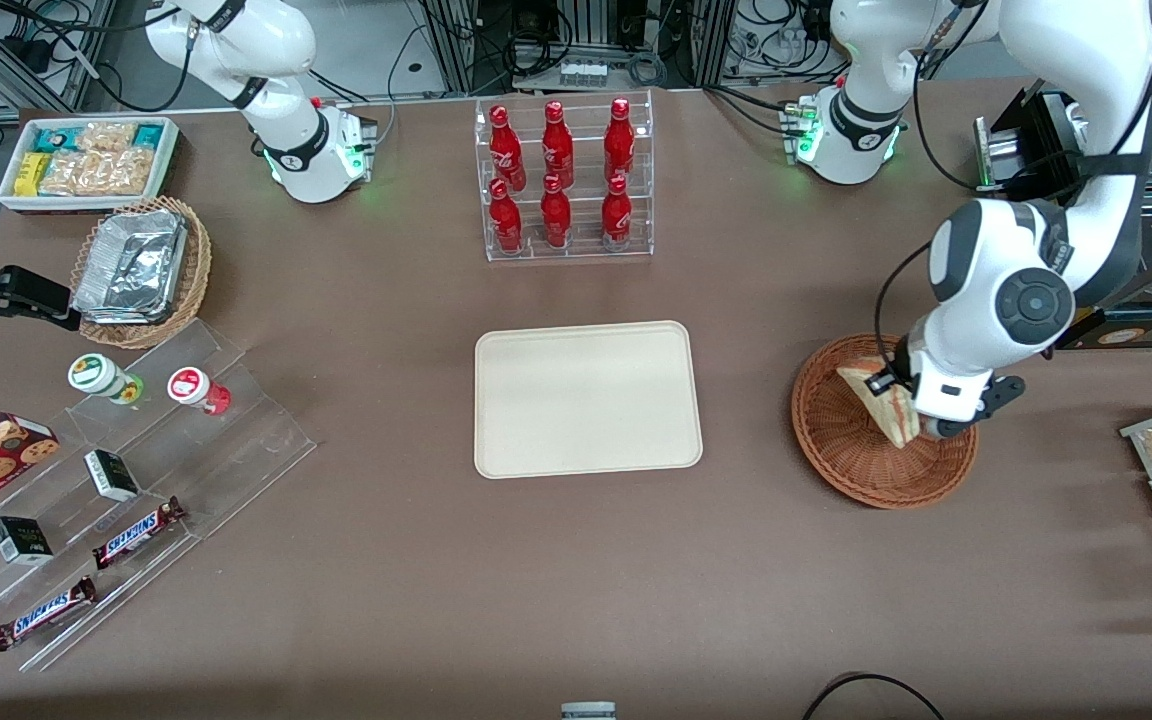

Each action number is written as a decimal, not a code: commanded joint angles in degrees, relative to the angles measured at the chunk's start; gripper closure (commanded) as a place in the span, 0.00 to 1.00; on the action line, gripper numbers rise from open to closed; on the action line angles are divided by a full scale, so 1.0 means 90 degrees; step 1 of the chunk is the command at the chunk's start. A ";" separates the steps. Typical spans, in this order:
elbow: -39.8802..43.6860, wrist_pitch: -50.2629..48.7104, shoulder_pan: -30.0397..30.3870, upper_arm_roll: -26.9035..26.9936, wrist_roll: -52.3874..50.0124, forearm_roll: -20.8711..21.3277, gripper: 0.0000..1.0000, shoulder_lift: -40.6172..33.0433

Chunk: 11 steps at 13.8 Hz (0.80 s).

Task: Place sandwich from basket to tray
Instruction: 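Lift the sandwich and carry it with the left gripper to the tray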

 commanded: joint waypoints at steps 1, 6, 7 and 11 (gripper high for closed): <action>0.0330 -0.0362 -0.0594 0.0010 0.0001 0.0084 1.00 0.0014; 0.1002 -0.0362 -0.1367 -0.0272 0.0204 -0.0258 1.00 0.0501; 0.1197 -0.0371 -0.1396 -0.0456 0.0361 -0.0394 1.00 0.0696; 0.2242 -0.0362 -0.1737 -0.0976 -0.0016 -0.0464 1.00 0.1681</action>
